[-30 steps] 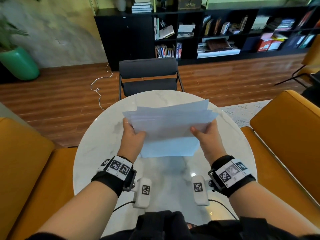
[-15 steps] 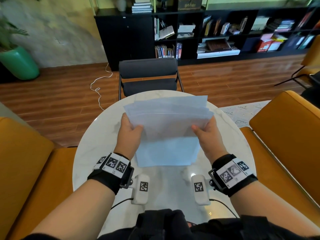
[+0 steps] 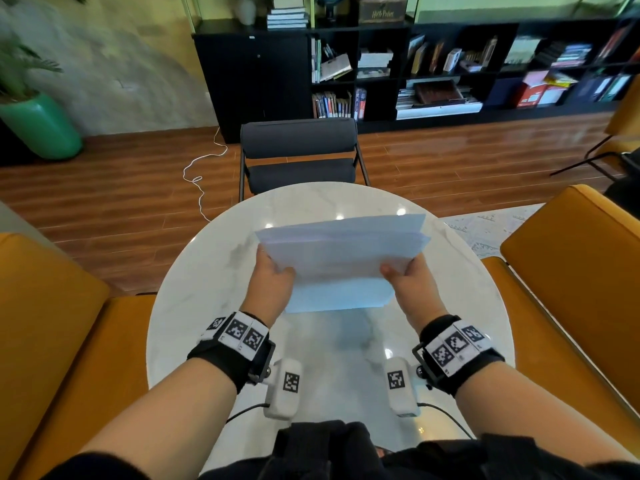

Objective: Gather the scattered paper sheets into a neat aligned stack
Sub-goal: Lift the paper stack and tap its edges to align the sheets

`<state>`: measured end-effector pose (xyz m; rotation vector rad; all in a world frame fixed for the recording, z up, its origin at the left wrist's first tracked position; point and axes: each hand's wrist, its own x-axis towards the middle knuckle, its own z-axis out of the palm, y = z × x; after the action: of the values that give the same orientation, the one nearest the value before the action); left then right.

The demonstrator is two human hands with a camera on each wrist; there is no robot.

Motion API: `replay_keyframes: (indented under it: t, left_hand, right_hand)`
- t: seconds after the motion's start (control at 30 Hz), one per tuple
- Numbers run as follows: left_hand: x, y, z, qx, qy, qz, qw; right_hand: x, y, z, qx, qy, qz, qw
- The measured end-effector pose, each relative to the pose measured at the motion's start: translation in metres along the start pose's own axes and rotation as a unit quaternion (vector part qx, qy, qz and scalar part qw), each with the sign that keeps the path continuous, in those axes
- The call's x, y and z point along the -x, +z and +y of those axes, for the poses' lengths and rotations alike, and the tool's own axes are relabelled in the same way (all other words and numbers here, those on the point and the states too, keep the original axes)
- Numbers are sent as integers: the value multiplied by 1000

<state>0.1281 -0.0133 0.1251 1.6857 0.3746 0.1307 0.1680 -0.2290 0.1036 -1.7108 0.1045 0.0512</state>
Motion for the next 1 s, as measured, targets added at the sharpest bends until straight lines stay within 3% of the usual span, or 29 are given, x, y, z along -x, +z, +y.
replay_keyframes:
  t: [0.23, 0.37, 0.53, 0.63, 0.77, 0.87, 1.0]
  left_hand:
    - [-8, -8, 9, 26, 25, 44, 998]
    - [-4, -5, 2, 20, 7, 33, 999]
    - [0, -4, 10, 34, 57, 67, 996]
    - [3, -9, 11, 57, 84, 60, 993]
    - [4, -9, 2, 34, 71, 43, 996]
    - [5, -5, 5, 6, 113, 59, 992]
    - [2, -6, 5, -114, 258, 121, 952]
  right_hand:
    - [-6, -2, -18, 1, -46, -5, 999]
    - [0, 0, -11, 13, -33, -8, 999]
    - [1, 2, -18, -29, -54, 8, 998]
    - [2, 0, -20, -23, -80, 19, 996]
    - [4, 3, -13, -7, -90, 48, 995]
    - [5, 5, -16, 27, -160, 69, 984]
    - [2, 3, -20, 151, -306, 94, 935]
